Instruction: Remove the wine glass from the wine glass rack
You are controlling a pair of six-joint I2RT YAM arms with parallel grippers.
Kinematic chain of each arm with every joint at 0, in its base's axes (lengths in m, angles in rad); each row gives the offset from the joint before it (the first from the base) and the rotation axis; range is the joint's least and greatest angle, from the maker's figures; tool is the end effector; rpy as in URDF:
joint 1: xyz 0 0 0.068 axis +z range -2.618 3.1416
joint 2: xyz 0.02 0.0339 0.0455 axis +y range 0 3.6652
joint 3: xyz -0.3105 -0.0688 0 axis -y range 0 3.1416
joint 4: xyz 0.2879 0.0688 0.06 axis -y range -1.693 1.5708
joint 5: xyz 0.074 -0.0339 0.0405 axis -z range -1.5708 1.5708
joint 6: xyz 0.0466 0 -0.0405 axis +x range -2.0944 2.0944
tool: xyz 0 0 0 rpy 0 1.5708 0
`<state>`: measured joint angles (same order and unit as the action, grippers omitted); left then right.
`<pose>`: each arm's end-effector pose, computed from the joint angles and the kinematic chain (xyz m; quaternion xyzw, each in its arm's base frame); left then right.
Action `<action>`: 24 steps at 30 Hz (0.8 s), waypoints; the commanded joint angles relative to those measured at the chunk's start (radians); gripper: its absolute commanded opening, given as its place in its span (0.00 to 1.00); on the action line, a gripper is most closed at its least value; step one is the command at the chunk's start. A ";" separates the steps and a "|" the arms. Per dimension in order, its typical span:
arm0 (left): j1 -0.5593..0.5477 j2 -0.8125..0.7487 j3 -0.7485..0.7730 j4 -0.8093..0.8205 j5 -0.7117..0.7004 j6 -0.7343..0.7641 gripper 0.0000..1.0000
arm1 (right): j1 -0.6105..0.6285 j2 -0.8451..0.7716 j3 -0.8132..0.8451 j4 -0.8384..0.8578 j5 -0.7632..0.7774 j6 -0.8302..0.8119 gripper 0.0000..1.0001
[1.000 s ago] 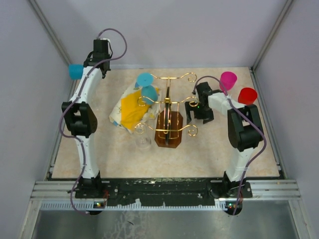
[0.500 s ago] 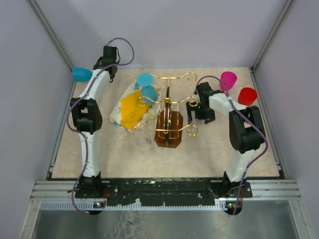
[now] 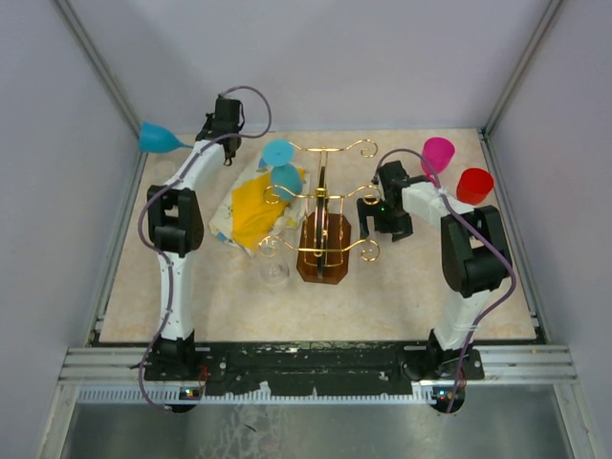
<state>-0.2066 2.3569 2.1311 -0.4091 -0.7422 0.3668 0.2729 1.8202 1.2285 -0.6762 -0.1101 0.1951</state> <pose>0.6142 -0.0966 0.2627 0.0783 0.8440 0.3563 0.3931 0.3886 0.1141 0.1888 -0.0467 0.9860 0.0878 0.1339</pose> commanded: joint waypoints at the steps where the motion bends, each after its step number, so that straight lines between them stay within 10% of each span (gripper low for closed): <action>1: 0.009 0.034 -0.034 0.086 -0.122 0.078 0.00 | 0.006 -0.051 -0.005 0.027 -0.034 0.008 0.99; 24: -0.004 0.109 -0.142 0.162 -0.140 0.186 0.02 | 0.010 -0.043 -0.008 0.051 -0.097 0.007 0.99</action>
<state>-0.2031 2.4306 2.0064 -0.2535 -0.9085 0.5407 0.2787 1.8194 1.2171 -0.6495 -0.1898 0.1955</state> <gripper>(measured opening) 0.027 0.992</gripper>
